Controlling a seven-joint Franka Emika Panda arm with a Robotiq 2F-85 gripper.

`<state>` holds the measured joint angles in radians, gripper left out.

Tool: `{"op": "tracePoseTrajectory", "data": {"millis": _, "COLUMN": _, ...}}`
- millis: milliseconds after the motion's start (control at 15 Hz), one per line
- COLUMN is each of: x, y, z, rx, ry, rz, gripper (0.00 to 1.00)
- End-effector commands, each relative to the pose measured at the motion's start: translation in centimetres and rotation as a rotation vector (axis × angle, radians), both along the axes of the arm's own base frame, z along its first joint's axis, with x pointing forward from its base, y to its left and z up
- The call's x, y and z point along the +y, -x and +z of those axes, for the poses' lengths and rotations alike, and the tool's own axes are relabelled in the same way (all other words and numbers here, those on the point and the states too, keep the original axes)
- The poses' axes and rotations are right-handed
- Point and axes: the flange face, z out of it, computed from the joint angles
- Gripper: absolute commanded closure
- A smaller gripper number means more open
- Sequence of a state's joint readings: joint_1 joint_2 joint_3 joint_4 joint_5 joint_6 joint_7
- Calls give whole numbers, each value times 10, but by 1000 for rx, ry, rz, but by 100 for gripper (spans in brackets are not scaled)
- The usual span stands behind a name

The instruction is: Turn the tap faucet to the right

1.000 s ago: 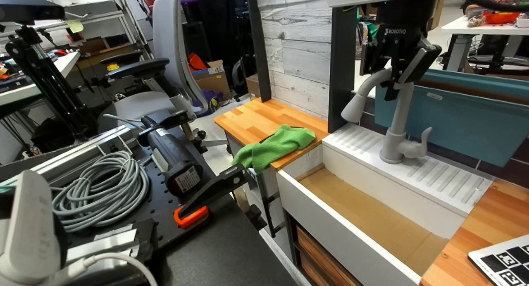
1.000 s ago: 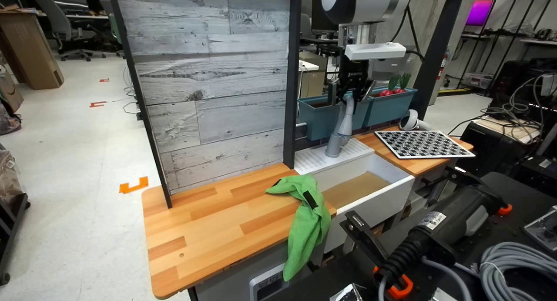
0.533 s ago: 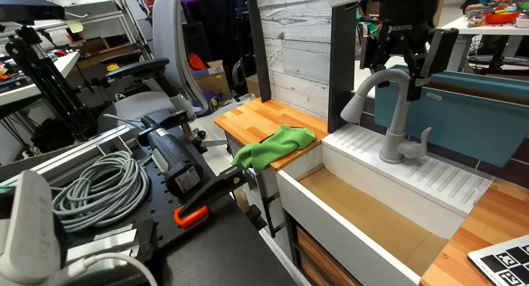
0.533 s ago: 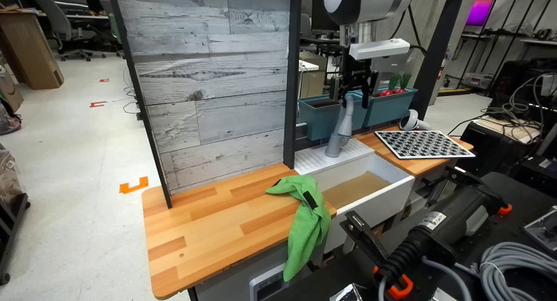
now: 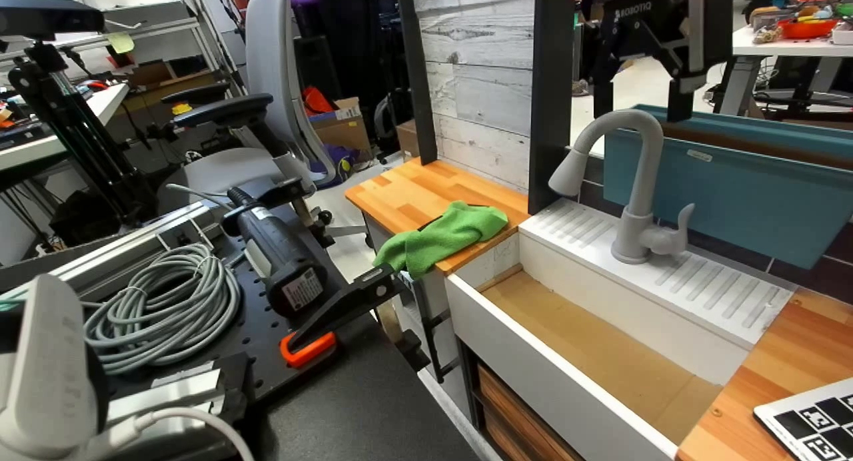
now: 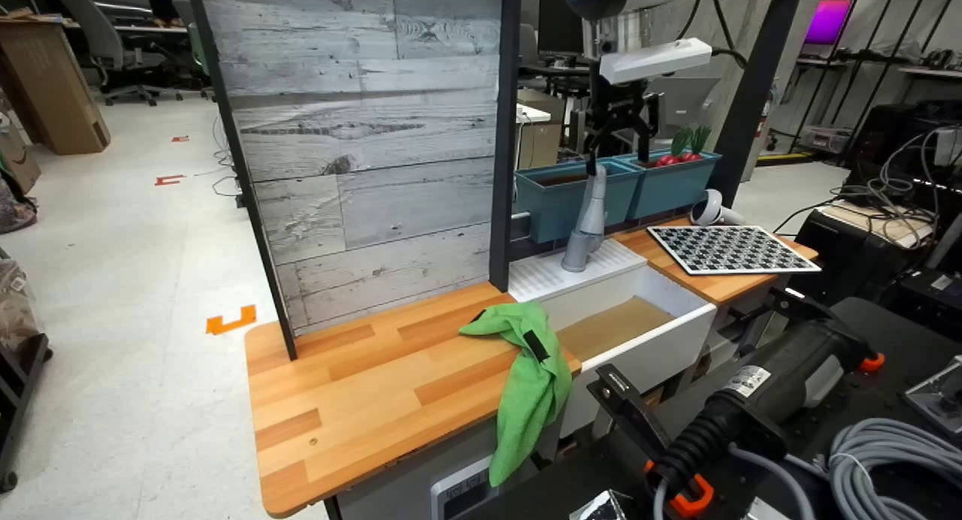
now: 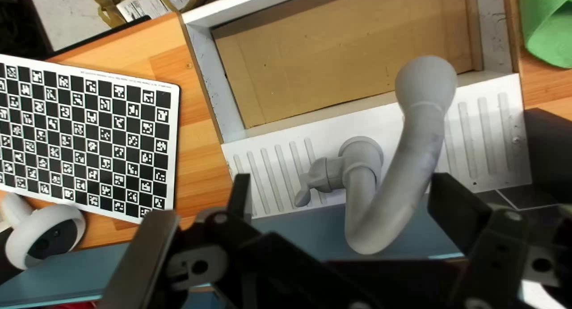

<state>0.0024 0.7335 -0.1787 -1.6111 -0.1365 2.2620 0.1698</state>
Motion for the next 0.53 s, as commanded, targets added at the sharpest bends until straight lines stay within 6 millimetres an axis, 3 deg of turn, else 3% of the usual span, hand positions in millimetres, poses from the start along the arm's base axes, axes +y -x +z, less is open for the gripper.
{"op": "tracePoseTrajectory", "data": {"millis": 0, "x": 2, "y": 40, "z": 55, "rx": 53, "ry": -9, "rz": -14, "gripper": 0}}
{"op": "tracePoseTrajectory", "data": {"millis": 67, "x": 1, "y": 47, "z": 63, "rx": 73, "ry": -5, "rz": -27, "gripper": 0}}
{"op": "tracePoseTrajectory", "data": {"millis": 133, "x": 0, "y": 21, "z": 40, "rx": 37, "ry": -14, "rz": -21, "gripper": 0}}
{"op": "tracePoseTrajectory", "data": {"millis": 267, "x": 0, "y": 34, "z": 59, "rx": 51, "ry": -22, "rz": -32, "gripper": 0}}
{"op": "tracePoseTrajectory", "data": {"millis": 467, "x": 0, "y": 41, "z": 61, "rx": 58, "ry": -25, "rz": -34, "gripper": 0}}
